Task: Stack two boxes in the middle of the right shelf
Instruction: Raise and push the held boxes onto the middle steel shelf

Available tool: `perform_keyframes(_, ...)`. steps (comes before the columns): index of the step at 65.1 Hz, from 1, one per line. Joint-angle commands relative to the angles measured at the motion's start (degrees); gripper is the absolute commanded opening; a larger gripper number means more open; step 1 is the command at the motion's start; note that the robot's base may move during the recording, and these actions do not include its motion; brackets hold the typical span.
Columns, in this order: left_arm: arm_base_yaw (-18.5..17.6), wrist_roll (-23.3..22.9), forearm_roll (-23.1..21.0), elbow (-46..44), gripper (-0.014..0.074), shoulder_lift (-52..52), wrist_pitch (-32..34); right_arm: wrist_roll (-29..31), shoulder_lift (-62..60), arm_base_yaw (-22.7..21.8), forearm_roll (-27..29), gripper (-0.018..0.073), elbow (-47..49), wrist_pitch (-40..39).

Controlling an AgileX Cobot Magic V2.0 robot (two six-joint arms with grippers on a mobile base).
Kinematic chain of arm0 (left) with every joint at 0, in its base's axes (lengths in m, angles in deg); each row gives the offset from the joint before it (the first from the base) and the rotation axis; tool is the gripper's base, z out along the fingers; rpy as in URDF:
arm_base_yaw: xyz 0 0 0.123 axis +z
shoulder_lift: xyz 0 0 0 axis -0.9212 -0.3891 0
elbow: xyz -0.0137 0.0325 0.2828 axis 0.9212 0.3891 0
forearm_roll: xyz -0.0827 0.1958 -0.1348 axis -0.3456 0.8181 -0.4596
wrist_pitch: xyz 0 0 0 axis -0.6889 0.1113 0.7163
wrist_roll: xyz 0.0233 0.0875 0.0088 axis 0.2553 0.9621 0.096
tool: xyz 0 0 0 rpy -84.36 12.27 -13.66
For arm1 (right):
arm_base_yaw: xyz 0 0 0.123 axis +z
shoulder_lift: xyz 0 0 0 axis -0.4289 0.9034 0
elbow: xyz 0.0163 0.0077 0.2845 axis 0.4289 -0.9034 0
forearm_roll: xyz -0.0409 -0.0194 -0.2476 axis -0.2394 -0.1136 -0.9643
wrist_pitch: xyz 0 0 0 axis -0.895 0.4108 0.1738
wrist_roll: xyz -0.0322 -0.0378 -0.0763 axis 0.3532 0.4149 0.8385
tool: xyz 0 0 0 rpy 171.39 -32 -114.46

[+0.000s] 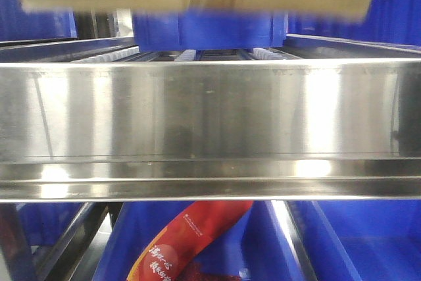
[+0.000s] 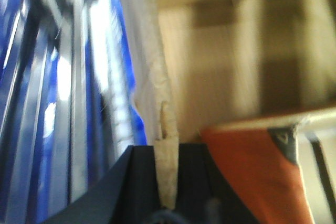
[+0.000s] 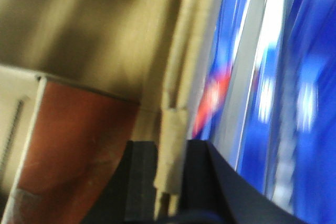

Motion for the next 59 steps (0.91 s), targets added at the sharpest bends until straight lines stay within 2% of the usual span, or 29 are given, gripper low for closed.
perform_keyframes(1,0.24,1.12,3.74,-0.43,-0.0111,-1.73,1.99,0.81,1.91,-0.45,-0.04,-0.0153,0.32,1.51)
perform_keyframes(11,0.79,1.54,3.65,-0.43,-0.0111,-5.04,1.99,0.81,5.2,-0.45,-0.04,-0.0146,0.32,1.85)
perform_keyframes(16,1.01,1.72,2.36,-0.43,-0.008,-6.09,1.99,0.81,5.72,-0.45,-0.04,-0.0088,0.32,1.67)
perform_keyframes(21,1.01,1.72,1.93,-0.43,0.0022,-6.22,1.99,0.81,5.79,-0.45,-0.04,0.0018,0.32,1.35)
perform_keyframes(27,1.01,1.72,1.83,-0.53,0.0246,-6.22,1.99,0.81,5.52,-0.45,-0.04,0.0201,0.32,0.93)
perform_keyframes(29,1.01,1.72,1.83,-0.53,0.0355,-6.1,1.99,0.81,5.44,-0.45,-0.04,0.0283,0.32,0.93)
perform_keyframes(36,1.01,1.72,1.83,-0.53,0.0634,-5.81,1.99,0.81,5.16,-0.45,-0.04,0.0485,0.32,0.81)
perform_keyframes(39,1.01,1.72,1.83,-0.53,0.0591,-5.4,1.99,0.81,4.87,-0.45,-0.04,0.0547,0.32,0.81)
perform_keyframes(43,1.01,1.72,1.83,-0.53,0.0553,-4.98,1.99,0.81,4.34,-0.45,0.1,0.057,0.32,0.69)
perform_keyframes(52,1.01,1.72,1.83,-0.53,0.0514,-2.43,1.99,0.81,1.51,-0.45,0.1,0.0521,0.32,-0.92)
perform_keyframes(59,1.01,1.72,1.83,-0.53,0.0514,0.61,1.99,0.81,-2.02,-0.45,0.1,0.0413,0.32,-2.76)
